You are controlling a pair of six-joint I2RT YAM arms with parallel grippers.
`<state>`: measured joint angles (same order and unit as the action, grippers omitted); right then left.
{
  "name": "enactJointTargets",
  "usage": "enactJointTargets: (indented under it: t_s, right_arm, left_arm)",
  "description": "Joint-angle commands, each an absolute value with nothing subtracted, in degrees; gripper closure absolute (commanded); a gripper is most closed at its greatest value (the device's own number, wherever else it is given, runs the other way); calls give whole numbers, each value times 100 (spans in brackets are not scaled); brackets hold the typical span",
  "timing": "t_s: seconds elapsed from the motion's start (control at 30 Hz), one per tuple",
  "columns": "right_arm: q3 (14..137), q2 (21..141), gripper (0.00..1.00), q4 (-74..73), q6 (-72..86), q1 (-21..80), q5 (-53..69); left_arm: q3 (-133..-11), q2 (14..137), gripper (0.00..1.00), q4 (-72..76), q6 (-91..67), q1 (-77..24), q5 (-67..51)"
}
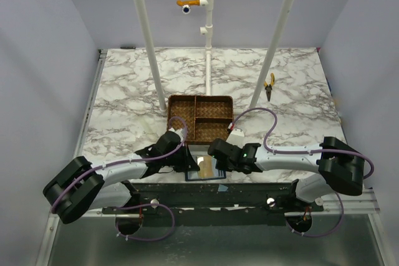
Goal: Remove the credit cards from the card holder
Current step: Remove the credit card from the card holder, then place the credit card in the storage box.
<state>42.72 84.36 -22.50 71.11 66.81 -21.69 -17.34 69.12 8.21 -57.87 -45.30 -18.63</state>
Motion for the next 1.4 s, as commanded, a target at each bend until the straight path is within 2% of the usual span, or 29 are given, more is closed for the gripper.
enactJointTargets:
  t_s: [0.0,0.5,1.2,1.37]
  right_arm:
    - [4003,8701,99,-3376,6994,6677,-2450]
    - [4086,8699,99,-3375,6955,6677,-2448]
    - [4628,8586,99,-3243,6671,6671,-2414]
    - [4952,8480,92,-3316,6550,6670,-2437]
  left_arm:
    - [-1763,6631,100,182,-5423,-4440,-1708]
    - [-2089,5592,100,-1351,-5010,-4377,-1196]
    - [-2464,4729,100,-2024,-4653,-4359,-1470]
    - [-2601,4646,100,-2146,-4553,-4359,-1529]
